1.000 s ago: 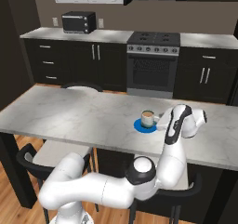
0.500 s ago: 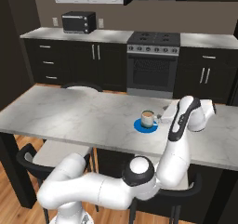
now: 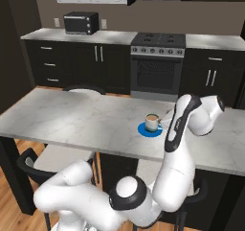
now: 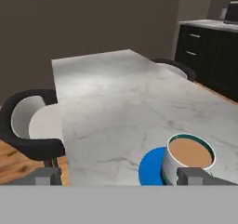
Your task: Pick the cup of tea, navigate to the dining table, and place it on the saucer.
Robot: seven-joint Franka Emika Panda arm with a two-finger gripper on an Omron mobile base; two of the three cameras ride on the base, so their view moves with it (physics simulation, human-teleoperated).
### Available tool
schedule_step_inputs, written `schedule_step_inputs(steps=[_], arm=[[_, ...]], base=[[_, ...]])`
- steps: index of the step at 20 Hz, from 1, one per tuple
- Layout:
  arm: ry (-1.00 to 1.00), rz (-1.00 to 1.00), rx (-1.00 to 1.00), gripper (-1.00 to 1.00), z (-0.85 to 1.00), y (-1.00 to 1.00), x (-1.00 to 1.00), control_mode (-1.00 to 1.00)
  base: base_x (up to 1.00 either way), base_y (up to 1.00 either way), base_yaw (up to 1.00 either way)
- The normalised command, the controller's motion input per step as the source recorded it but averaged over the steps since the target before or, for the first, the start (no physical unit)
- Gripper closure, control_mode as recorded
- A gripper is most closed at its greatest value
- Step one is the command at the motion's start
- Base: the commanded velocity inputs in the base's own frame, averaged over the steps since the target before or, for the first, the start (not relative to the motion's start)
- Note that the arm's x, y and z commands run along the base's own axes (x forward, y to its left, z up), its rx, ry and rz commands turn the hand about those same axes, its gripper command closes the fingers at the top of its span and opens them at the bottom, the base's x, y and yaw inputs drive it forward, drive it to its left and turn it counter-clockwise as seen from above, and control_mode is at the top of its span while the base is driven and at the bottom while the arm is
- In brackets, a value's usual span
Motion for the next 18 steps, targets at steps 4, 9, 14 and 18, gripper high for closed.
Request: schedule_step_inputs(steps=[4,9,14,18], arm=[[0.07,-0.42,-0.04,-1.0,0.34,0.82,-0.89,-1.0],[0.07,-0.46,0.0,-1.0,0.33,0.87,-0.64,-1.0],[0.1,-0.46,0.0,-1.0,0.45,0.7,-0.69,-1.0],[0.14,-0.46,0.0,-1.0,0.46,0.36,-0.87,-1.0]], base=[[0.0,0.0,0.0],[0.0,0.0,0.0],[0.0,0.0,0.0],[0.0,0.0,0.0]])
